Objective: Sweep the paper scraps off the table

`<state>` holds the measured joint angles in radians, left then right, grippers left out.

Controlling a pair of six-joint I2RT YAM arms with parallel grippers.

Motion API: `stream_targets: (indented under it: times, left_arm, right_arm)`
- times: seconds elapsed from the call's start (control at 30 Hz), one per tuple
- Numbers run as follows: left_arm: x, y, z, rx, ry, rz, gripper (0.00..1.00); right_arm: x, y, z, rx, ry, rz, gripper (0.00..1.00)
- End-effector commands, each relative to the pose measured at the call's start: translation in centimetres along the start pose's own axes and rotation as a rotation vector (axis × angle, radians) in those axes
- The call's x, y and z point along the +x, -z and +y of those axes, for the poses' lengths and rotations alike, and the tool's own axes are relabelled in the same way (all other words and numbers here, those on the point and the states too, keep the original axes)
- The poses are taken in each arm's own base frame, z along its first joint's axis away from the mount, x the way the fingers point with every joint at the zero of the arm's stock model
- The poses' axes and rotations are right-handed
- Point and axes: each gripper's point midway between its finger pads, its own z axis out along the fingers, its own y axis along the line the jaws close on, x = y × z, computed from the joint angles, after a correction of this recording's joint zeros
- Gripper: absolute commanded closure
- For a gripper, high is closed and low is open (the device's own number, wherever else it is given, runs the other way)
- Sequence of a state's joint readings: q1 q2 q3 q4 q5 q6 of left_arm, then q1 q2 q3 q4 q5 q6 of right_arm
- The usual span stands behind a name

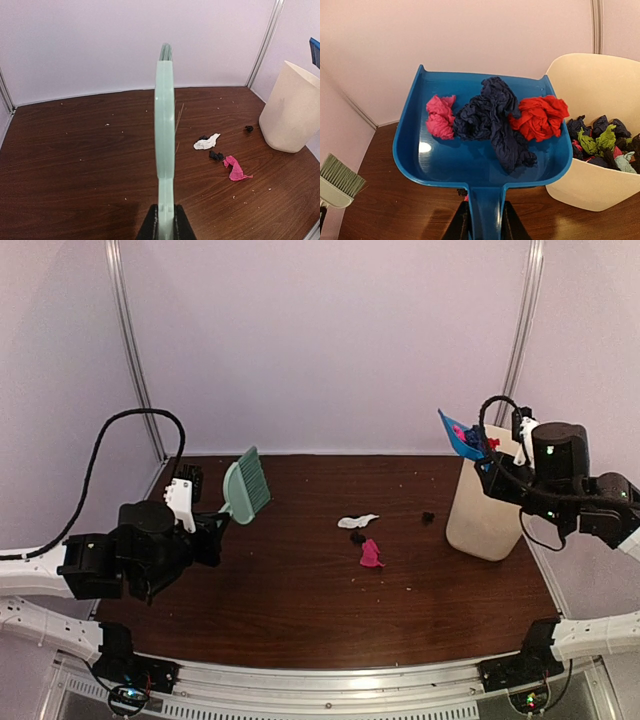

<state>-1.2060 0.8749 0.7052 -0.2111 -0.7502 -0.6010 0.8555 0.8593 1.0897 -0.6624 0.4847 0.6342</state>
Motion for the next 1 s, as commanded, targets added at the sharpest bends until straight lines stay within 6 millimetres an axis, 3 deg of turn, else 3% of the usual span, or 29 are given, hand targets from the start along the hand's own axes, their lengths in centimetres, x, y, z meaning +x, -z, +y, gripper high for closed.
stream_targets:
  times: [0.0,0.23,0.5,0.97]
  left_arm:
    - [-1.7,0.2,-0.7,0.025,0.04,-0.041,1.0]
    - [-1.6,0.3,-0.8,0.031,0.04,-0.039,1.0]
    - [-1.6,0.4,-0.8,0.036,0.043,-0.04,1.0]
    - [-1.7,0.4,-0.9,0.045,0.045,-0.039,1.0]
  right_arm:
    - [-2.3,0.5,-1.3,-0.029,-0.081,-0.034,1.0]
    - [-3.8,-0.3,-3.0,-0.069,-0.233,-0.066,1.0]
    - [-6.5,0.2,-4.4,-0.14,-0.427,-0.172,1.0]
    - [-9.9,1.5,-3.6,-0.402,-0.74,-0.315,1.0]
